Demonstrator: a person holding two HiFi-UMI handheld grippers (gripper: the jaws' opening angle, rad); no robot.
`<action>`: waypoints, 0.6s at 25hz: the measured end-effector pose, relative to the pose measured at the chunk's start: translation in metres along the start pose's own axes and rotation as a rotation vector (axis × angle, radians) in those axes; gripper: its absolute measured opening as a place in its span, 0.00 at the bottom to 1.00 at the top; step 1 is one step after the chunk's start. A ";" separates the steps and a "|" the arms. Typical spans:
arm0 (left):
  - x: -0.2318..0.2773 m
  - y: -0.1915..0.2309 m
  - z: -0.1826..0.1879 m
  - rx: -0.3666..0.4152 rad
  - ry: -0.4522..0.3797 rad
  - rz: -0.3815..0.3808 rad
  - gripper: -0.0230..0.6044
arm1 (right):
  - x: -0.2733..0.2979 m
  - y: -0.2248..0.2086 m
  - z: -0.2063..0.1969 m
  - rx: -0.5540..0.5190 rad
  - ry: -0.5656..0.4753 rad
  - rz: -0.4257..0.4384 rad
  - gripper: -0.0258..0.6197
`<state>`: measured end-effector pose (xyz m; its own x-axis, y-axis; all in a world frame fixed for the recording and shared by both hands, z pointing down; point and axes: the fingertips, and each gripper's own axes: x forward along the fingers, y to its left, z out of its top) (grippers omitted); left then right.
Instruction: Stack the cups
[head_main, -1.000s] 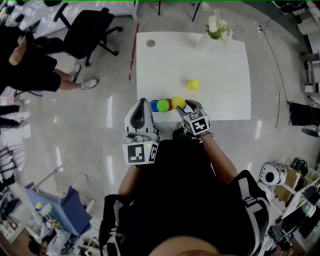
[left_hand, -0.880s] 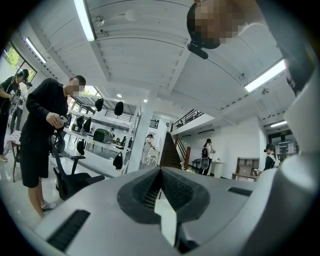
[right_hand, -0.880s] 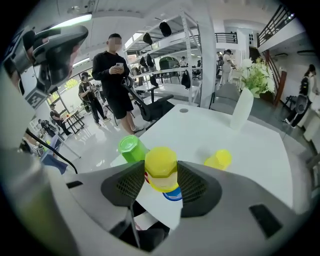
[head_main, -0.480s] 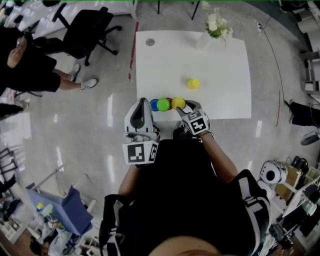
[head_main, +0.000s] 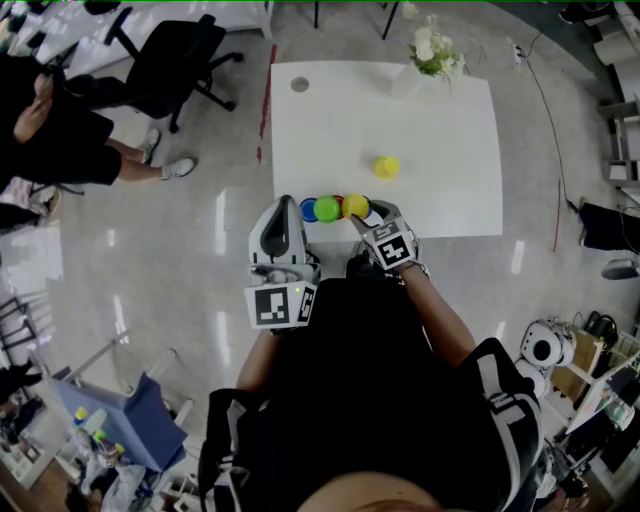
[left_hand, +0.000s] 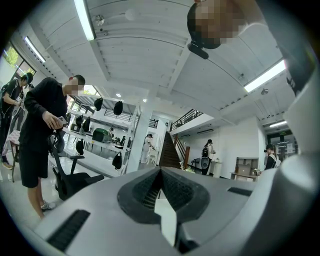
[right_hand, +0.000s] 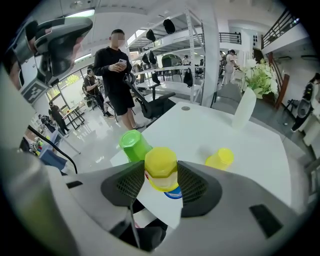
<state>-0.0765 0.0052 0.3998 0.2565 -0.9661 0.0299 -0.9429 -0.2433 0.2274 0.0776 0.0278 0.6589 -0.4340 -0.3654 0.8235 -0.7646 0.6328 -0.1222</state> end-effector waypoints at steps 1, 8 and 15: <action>0.000 -0.001 0.001 -0.004 0.000 0.000 0.07 | 0.000 0.001 0.000 -0.004 0.000 0.000 0.38; -0.001 -0.002 -0.001 0.005 -0.002 -0.007 0.07 | 0.002 0.000 0.000 0.007 -0.018 0.014 0.42; 0.003 -0.008 -0.002 -0.005 0.003 -0.021 0.07 | -0.017 -0.004 0.016 0.042 -0.113 0.013 0.44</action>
<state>-0.0683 0.0044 0.3998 0.2768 -0.9605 0.0283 -0.9363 -0.2630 0.2328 0.0801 0.0201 0.6366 -0.4931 -0.4331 0.7545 -0.7767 0.6098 -0.1576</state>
